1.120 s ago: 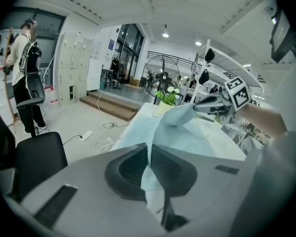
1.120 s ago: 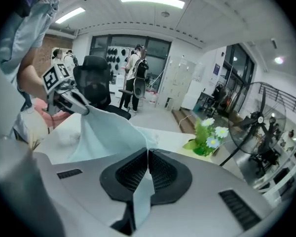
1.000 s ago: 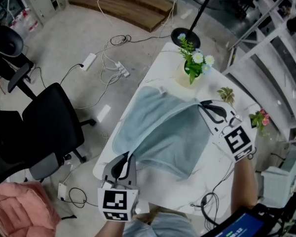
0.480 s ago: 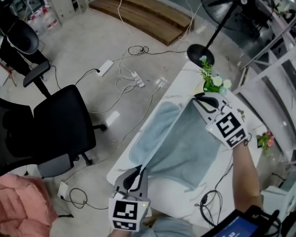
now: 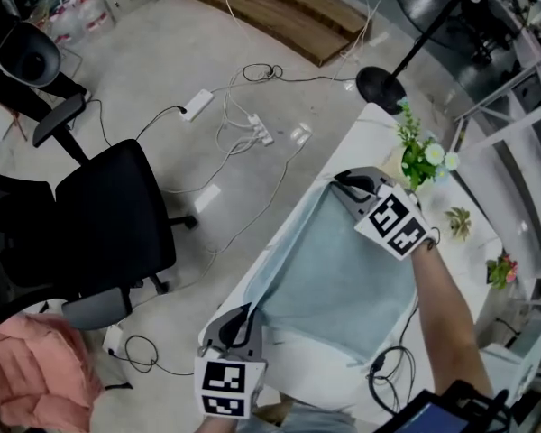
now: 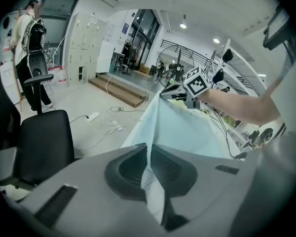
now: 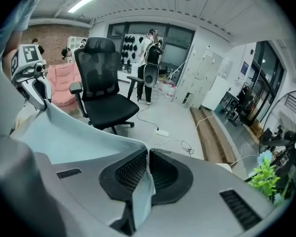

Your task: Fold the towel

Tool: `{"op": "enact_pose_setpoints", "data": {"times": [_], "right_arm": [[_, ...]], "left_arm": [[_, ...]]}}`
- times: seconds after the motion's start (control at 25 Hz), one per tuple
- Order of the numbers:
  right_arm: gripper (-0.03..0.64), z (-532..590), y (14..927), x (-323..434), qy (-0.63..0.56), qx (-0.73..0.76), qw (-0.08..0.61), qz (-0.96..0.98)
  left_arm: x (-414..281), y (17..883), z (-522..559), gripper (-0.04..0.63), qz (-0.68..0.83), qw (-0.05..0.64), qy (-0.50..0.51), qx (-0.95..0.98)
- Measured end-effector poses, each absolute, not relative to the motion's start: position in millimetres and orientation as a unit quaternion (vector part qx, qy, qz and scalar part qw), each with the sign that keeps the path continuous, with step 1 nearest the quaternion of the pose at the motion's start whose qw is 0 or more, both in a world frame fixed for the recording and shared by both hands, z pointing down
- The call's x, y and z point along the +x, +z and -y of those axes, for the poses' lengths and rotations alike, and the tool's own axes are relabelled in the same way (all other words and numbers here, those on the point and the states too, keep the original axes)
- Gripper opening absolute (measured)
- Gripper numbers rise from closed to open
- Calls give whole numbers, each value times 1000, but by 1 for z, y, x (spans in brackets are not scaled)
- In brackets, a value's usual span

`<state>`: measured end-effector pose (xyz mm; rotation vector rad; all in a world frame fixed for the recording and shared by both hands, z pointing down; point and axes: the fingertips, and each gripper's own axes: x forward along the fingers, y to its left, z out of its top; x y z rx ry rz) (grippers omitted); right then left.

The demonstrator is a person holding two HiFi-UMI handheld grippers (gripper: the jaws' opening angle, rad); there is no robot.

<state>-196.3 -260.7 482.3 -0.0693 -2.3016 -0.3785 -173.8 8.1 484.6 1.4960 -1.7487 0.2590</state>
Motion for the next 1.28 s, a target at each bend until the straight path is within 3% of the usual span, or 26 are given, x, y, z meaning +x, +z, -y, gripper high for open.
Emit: {"op": "enact_pose_setpoints", "data": {"times": [0.6,0.64,0.76,0.8,0.96,1.28], "right_arm": [[91,276,514,-210,-33,-12,382,924],[108,277,509,-210,-23,-7,372,928],[147,277,481,-210,24,-2,323,946],[149,276,471,-209,32,-3,308,951],[152,269,438,-207,36,-1,269,962],[178,265,488,-198,-101,-23,425,899]], "left_arm": [[-192,515,-5,28,670,430,133,590],[-190,512,-3,51,664,433,120,598],[-192,500,-3,230,657,439,71,609],[-197,494,-6,258,662,435,65,607],[-228,470,-31,270,704,400,78,581],[-180,424,-22,206,684,376,82,620]]}}
